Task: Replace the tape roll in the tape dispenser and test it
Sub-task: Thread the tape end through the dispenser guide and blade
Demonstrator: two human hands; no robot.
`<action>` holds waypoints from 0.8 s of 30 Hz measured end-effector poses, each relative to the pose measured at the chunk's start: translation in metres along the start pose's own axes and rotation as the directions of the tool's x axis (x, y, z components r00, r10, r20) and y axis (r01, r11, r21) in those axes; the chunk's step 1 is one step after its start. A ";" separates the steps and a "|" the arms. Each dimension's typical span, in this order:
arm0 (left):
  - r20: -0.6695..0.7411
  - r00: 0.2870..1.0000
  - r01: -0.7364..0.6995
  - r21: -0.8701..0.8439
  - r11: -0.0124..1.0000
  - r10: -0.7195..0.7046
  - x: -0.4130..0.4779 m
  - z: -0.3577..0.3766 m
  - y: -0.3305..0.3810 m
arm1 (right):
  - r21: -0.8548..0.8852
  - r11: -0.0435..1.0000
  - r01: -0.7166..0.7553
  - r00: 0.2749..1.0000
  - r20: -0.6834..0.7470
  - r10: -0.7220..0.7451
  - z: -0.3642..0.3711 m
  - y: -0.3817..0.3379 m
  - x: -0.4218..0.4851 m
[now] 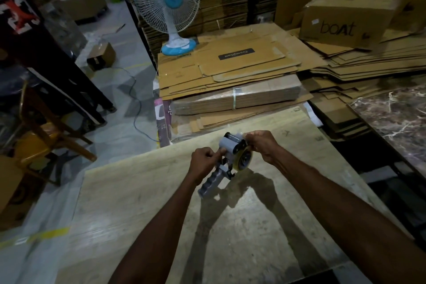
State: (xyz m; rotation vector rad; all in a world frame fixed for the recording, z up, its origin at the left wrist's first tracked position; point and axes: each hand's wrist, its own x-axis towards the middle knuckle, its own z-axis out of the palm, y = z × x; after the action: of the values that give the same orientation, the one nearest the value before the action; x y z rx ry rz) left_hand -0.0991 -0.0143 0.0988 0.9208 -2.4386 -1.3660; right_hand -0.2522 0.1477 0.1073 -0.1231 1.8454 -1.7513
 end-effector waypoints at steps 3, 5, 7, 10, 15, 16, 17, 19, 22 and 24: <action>0.010 1.000 -0.015 0.013 1.000 0.015 0.001 0.001 0.004 | 0.013 0.999 -0.043 0.999 -0.016 0.043 0.000 0.000 0.001; 0.049 0.999 0.005 0.003 1.000 -0.005 0.002 0.001 0.000 | 0.017 0.998 -0.063 0.998 -0.020 0.063 -0.001 -0.002 0.002; 0.096 0.995 0.030 -0.053 0.998 -0.024 0.002 0.001 -0.003 | 0.014 0.997 -0.072 0.997 -0.031 0.072 -0.004 -0.004 0.003; 0.178 0.984 0.040 -0.127 0.991 -0.017 -0.003 0.000 0.000 | 0.043 0.993 -0.110 0.991 -0.073 0.113 -0.010 -0.005 0.005; 0.275 0.959 -0.063 -0.031 0.998 0.069 -0.006 -0.004 0.004 | 0.111 0.976 -0.189 0.978 -0.066 0.197 -0.017 -0.008 0.005; 0.273 0.959 -0.073 -0.007 0.997 0.072 -0.005 -0.003 0.003 | 0.113 0.975 -0.194 0.977 -0.072 0.202 -0.017 -0.007 0.007; 0.269 0.960 -0.079 0.010 0.997 0.073 -0.005 0.000 0.001 | 0.103 0.977 -0.187 0.977 -0.082 0.196 -0.017 -0.007 0.007; 0.222 0.971 -0.096 0.007 0.995 0.092 -0.008 0.009 -0.001 | 0.035 0.987 -0.160 0.981 -0.109 0.163 -0.015 -0.004 0.010; 0.112 0.984 -0.130 -0.057 0.990 0.136 -0.019 0.021 -0.003 | -0.063 0.987 -0.147 0.977 -0.164 0.135 -0.011 -0.003 0.009; 0.113 0.984 -0.127 -0.102 0.987 0.138 -0.022 0.024 -0.005 | -0.034 0.986 -0.162 0.973 -0.173 0.153 -0.012 -0.002 0.008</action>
State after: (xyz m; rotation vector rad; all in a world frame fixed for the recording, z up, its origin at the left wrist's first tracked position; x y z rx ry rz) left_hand -0.0906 0.0140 0.0843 0.6597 -2.4470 -1.5144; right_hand -0.2650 0.1543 0.1058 0.1552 1.9604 -1.6514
